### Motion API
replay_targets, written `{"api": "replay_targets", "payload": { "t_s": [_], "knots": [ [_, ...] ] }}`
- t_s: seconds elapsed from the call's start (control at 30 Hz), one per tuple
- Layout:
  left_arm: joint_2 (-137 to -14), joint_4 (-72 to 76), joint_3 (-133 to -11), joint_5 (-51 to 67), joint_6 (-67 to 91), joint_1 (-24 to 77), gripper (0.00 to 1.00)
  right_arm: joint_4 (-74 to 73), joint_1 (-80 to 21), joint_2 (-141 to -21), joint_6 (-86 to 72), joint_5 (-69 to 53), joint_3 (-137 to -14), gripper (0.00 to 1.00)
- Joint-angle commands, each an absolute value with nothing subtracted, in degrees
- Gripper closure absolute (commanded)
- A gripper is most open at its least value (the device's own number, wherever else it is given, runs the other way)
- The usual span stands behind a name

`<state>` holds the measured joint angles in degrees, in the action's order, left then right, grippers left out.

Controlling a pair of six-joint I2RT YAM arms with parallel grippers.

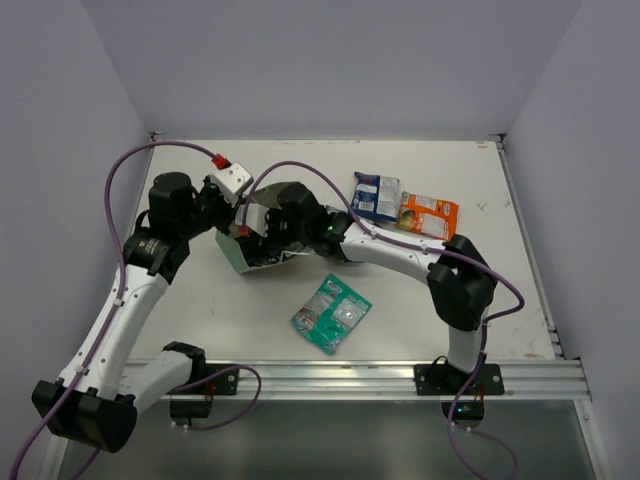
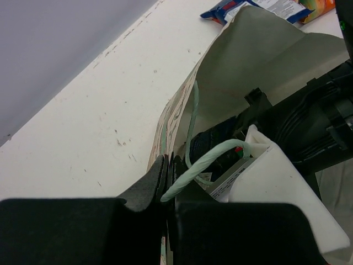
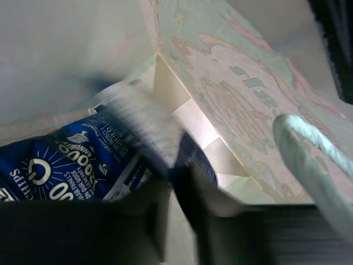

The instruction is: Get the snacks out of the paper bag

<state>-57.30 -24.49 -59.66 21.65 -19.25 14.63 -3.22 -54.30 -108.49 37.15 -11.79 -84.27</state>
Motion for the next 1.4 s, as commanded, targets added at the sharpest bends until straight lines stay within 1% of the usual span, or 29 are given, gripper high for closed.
{"api": "replay_targets", "payload": {
  "t_s": [0.0,0.1,0.4,0.6,0.7,0.83,0.97,1.03,1.07,1.17,1.2,1.3,1.37],
  "knots": [
    [-56.0,-21.2,-61.4,27.3,-18.5,16.1,1.00,-5.9,-55.4,-108.7,36.9,-12.9,-86.7,0.86],
    [-55.9,-21.2,-61.3,26.9,-18.4,16.1,1.00,-6.3,-55.4,-105.2,36.7,-12.2,-85.2,1.00],
    [-56.2,-19.6,-60.4,19.2,-17.2,16.1,1.00,-7.6,-55.4,-88.5,36.0,-9.8,-80.6,1.00],
    [-57.3,-17.8,-60.8,13.3,-16.1,16.1,1.00,-12.1,-55.3,-78.5,36.1,-8.4,-81.3,1.00],
    [-57.7,-16.5,-60.8,8.6,-16.0,16.1,1.00,-13.6,-55.0,-75.2,34.8,-3.1,-81.2,1.00],
    [-59.6,-15.0,-61.5,-1.5,-15.8,16.0,1.00,-13.4,-52.7,-69.1,29.1,1.6,-81.1,1.00],
    [-62.3,-12.9,-62.3,-6.5,-15.8,16.1,1.00,-13.4,-48.4,-61.7,21.2,6.2,-79.5,1.00],
    [-62.8,-11.3,-62.6,-7.1,-15.9,16.0,1.00,-13.4,-46.9,-59.9,19.0,10.3,-76.6,1.00],
    [-63.4,-10.7,-63.0,-7.0,-15.6,16.0,1.00,-13.4,-44.8,-58.3,16.2,15.5,-75.0,1.00],
    [-64.2,-9.6,-63.9,-6.3,-15.7,16.0,1.00,-14.6,-40.8,-55.2,10.8,24.1,-67.0,1.00],
    [-64.4,-9.3,-64.1,-6.5,-15.9,16.0,1.00,-15.3,-39.7,-54.3,9.4,25.0,-62.8,1.00],
    [-65.1,-9.7,-65.0,-8.6,-17.4,16.0,1.00,-19.4,-34.8,-50.8,1.3,26.6,-55.2,1.00],
    [-65.7,-10.2,-65.7,-11.3,-17.8,16.1,1.00,-21.3,-32.1,-49.8,-4.8,29.5,-52.3,1.00]
  ]
}}
